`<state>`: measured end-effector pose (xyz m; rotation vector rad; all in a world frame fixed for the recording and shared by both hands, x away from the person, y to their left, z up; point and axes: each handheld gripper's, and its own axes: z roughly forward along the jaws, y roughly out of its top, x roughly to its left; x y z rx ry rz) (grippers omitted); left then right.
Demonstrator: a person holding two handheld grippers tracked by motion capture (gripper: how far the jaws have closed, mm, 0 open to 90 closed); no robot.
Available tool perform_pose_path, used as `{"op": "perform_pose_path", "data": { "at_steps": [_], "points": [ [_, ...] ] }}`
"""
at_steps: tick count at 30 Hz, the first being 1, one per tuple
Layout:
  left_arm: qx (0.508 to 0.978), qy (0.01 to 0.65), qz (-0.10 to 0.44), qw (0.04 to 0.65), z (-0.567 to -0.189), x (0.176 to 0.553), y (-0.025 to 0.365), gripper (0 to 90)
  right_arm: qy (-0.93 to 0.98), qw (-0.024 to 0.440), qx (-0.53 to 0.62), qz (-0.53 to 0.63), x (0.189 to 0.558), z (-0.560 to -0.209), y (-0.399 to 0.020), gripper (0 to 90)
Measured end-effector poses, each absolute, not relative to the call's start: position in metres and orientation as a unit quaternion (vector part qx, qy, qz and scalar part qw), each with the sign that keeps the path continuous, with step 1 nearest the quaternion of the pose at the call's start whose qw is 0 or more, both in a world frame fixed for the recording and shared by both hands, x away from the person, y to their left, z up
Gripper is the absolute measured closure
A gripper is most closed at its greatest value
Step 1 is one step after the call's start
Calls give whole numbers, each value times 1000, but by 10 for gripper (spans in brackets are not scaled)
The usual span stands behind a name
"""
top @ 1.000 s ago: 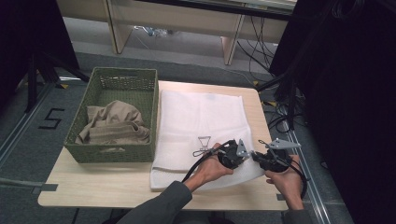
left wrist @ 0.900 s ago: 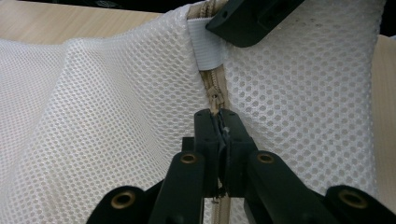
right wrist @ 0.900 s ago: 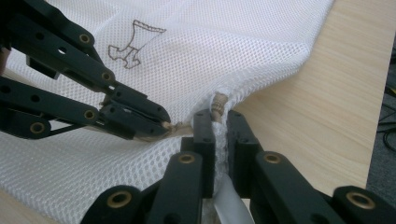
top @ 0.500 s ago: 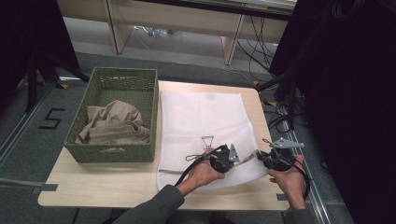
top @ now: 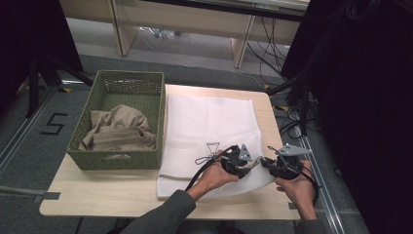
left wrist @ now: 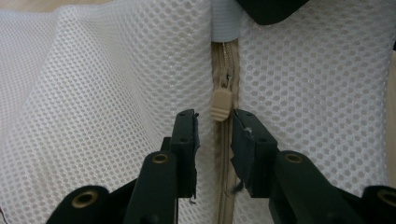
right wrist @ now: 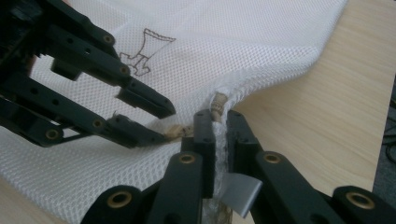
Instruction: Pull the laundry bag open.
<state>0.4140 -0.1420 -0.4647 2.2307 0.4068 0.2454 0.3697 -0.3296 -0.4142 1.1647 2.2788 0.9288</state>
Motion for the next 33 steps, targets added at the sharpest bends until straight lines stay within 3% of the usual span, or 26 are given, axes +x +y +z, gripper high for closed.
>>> {"op": "perform_pose_path", "data": {
  "at_steps": [5, 10, 33],
  "points": [
    [890, 156, 97, 417, -461, 418, -149, 706, 821, 203, 411, 341, 369, -413, -326, 852],
    [894, 143, 95, 414, -460, 419, -151, 808, 821, 204, 409, 343, 369, -411, -326, 852],
    [914, 133, 118, 364, -459, 407, -139, 816, 822, 221, 424, 309, 370, -414, -331, 853]
  ]
}}
